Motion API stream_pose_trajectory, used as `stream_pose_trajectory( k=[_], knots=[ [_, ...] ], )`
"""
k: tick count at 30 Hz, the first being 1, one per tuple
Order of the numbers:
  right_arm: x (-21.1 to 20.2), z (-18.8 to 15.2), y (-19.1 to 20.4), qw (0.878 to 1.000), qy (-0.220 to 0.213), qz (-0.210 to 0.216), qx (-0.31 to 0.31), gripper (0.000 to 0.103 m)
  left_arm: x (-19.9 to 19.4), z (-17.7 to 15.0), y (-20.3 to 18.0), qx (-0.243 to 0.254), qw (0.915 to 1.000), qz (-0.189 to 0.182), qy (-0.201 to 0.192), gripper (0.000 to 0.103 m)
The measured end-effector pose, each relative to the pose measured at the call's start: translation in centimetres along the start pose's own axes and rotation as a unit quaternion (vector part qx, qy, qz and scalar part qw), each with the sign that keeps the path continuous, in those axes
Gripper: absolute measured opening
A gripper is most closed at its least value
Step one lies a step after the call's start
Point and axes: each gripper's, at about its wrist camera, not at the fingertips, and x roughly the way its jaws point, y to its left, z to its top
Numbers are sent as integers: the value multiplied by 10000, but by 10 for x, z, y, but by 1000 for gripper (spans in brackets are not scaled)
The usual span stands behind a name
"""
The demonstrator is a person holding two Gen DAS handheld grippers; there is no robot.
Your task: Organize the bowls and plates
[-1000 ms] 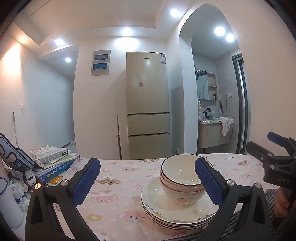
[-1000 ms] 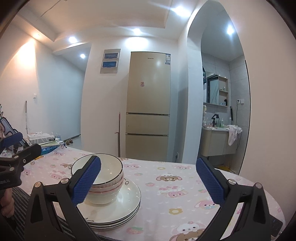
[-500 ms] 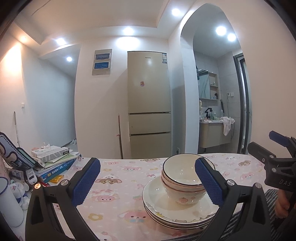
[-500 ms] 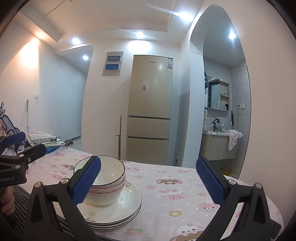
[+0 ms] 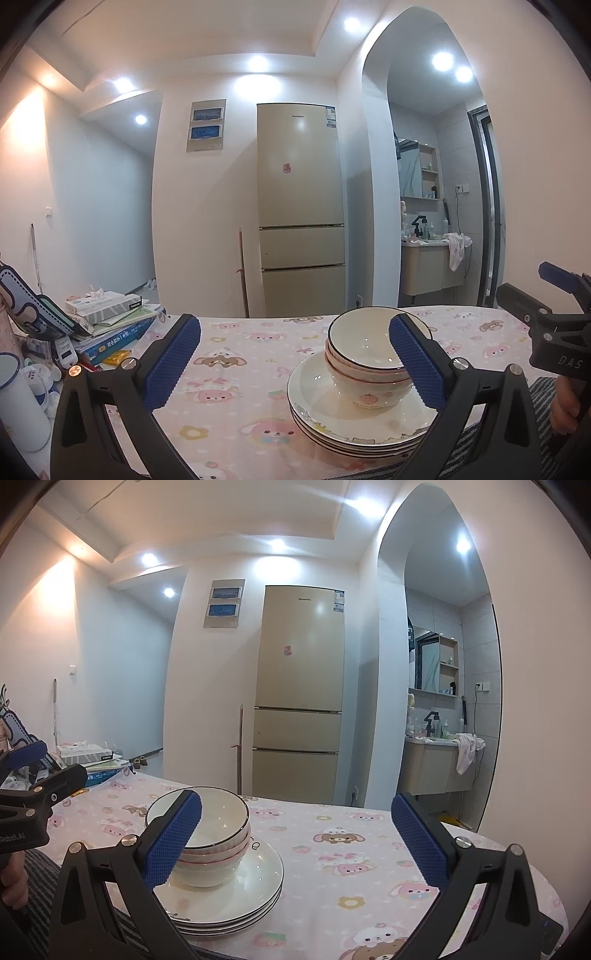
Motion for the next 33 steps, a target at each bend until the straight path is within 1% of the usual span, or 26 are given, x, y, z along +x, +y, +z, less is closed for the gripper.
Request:
stream_pose_trajectory(
  k=[5, 9, 14, 18, 23, 26, 33],
  knots=[
    [1, 0, 0, 10000, -3, 7, -29, 103, -1, 0, -3, 47, 10000, 11, -17, 103],
    [3, 1, -2, 10000, 39, 28, 29, 103, 4, 0, -6, 134, 9998, -142, 78, 103],
    [5, 1, -6, 9999, 51, 8, 93, 103, 4, -1, -11, 248, 9996, -67, 72, 103],
    [3, 1, -4, 10000, 7, 12, 51, 103, 6, -2, -9, 181, 9998, -68, 100, 103],
    [9, 1, -6, 9999, 130, 2, 97, 103, 1, -3, -6, 106, 9999, -27, 13, 103],
    [6, 1, -8, 9999, 73, -14, 146, 103, 1, -4, -6, 105, 9999, -17, 18, 103],
    [4, 0, -2, 10000, 43, -31, 18, 103, 0, -5, -5, 96, 10000, -4, 5, 103]
  ],
)
